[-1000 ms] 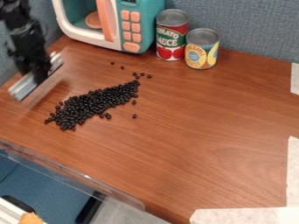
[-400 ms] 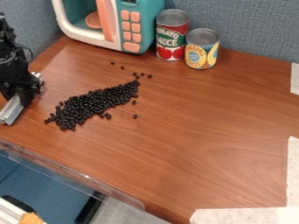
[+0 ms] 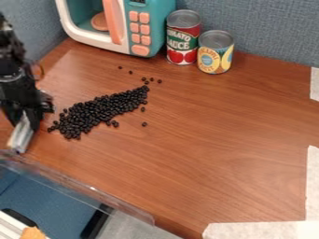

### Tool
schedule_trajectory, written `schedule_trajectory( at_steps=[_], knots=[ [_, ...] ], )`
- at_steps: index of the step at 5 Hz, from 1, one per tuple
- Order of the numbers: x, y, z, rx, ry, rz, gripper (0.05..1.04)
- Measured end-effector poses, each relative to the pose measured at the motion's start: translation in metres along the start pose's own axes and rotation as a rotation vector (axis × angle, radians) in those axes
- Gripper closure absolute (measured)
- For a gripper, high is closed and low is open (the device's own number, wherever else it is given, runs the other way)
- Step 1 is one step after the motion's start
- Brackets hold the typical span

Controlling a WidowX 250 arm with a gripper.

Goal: Sweep into pile

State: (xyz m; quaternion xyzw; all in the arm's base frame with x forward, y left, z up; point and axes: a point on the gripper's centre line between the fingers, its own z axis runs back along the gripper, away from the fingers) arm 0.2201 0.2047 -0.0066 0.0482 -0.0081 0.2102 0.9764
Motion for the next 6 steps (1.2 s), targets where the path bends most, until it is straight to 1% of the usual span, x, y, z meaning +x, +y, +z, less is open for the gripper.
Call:
schedule_trajectory(
  at_steps=[1, 2, 3, 4, 5, 6],
  knots=[
    [-0.006, -0.022, 0.001, -0.005, 0.040, 0.068, 0.701],
    [-0.007, -0.045, 0.003, -0.023, 0.057, 0.203, 0.701],
    [-0.002, -0.063, 0.004, -0.042, 0.046, 0.312, 0.701],
    [0.006, -0.073, 0.005, -0.046, 0.032, 0.379, 0.701],
    [0.020, -0.082, 0.005, -0.079, 0.019, 0.403, 0.702],
    [0.030, -0.092, 0.005, -0.112, 0.013, 0.419, 0.702]
  ],
)
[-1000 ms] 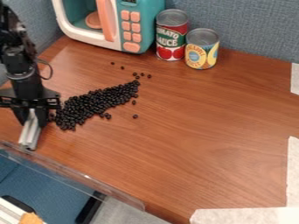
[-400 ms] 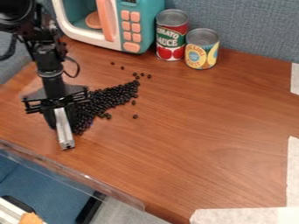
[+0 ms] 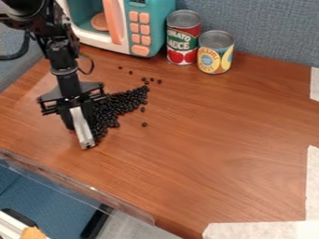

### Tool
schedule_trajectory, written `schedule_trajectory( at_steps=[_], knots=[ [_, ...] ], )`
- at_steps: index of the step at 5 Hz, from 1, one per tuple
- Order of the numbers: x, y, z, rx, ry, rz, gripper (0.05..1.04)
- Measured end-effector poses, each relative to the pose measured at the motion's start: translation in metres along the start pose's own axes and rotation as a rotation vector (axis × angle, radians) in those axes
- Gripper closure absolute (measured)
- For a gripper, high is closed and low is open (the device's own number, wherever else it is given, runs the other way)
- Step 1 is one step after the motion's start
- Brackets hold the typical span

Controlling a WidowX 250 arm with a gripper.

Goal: Sweep into pile

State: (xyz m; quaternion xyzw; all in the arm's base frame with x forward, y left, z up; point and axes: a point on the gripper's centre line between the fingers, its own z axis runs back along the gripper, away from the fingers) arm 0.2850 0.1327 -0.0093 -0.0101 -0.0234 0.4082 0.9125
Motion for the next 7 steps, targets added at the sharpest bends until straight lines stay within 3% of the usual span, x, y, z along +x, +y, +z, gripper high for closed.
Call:
schedule_trajectory(
  at_steps=[2, 4, 5, 6, 7],
  knots=[
    [-0.001, -0.035, 0.000, -0.047, 0.002, -0.033, 0.703],
    [-0.012, -0.036, 0.007, -0.034, 0.036, -0.077, 0.703],
    [0.001, -0.026, 0.034, -0.047, -0.033, -0.080, 0.703],
    [0.014, 0.000, 0.039, -0.046, -0.051, -0.142, 0.703],
    [0.041, 0.017, 0.051, -0.059, -0.112, -0.282, 0.703]
  ],
)
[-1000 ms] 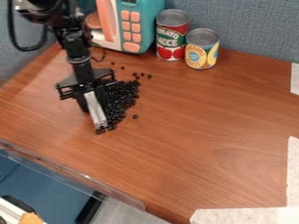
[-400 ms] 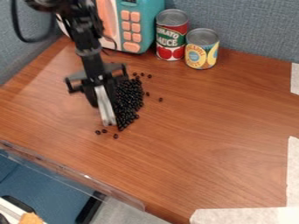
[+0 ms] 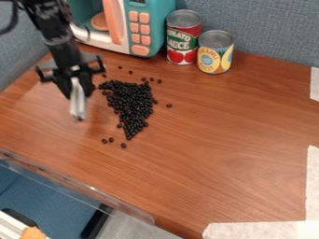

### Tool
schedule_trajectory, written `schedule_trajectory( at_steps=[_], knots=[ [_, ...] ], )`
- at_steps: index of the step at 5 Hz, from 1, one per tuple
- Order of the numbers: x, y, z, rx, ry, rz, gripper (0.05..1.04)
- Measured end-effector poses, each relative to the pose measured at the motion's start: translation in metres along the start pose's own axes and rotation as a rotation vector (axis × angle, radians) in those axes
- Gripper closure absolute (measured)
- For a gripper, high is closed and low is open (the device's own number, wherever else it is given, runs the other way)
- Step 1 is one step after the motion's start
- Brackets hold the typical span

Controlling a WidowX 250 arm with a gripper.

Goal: Sweep into pile

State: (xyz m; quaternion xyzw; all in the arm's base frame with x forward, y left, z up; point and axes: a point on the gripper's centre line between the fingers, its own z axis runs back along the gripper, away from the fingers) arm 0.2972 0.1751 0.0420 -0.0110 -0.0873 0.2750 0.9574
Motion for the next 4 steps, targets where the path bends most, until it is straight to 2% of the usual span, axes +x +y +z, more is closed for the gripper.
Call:
schedule_trajectory(
  at_steps=[1, 2, 3, 4],
  knots=[
    [0.026, 0.033, -0.015, 0.061, -0.002, -0.187, 0.703],
    [0.050, 0.046, -0.026, 0.095, -0.012, -0.270, 0.703],
    [0.064, 0.046, -0.045, 0.114, -0.003, -0.343, 0.703],
    [0.076, 0.026, -0.053, 0.129, -0.007, -0.426, 0.703]
  ],
)
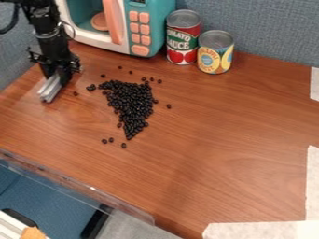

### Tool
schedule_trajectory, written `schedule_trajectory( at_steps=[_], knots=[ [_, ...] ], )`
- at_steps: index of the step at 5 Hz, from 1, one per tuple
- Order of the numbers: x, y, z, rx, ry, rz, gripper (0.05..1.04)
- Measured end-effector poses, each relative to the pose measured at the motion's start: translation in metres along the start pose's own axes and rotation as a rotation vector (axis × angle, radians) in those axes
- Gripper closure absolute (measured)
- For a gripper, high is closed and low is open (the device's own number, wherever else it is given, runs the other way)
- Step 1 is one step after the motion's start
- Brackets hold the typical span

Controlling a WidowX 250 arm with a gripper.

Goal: Sweep into pile

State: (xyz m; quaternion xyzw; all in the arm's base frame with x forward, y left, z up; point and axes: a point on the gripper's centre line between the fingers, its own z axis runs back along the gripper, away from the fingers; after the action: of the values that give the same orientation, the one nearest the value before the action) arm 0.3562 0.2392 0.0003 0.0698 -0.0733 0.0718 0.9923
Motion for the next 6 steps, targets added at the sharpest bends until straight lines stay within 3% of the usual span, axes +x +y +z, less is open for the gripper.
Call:
schedule_trajectory(
  at_steps=[3, 6],
  knots=[
    [0.017, -0.075, 0.004, -0.019, -0.062, -0.259, 0.703],
    [-0.017, -0.134, 0.020, -0.056, -0.084, -0.418, 0.703]
  ],
)
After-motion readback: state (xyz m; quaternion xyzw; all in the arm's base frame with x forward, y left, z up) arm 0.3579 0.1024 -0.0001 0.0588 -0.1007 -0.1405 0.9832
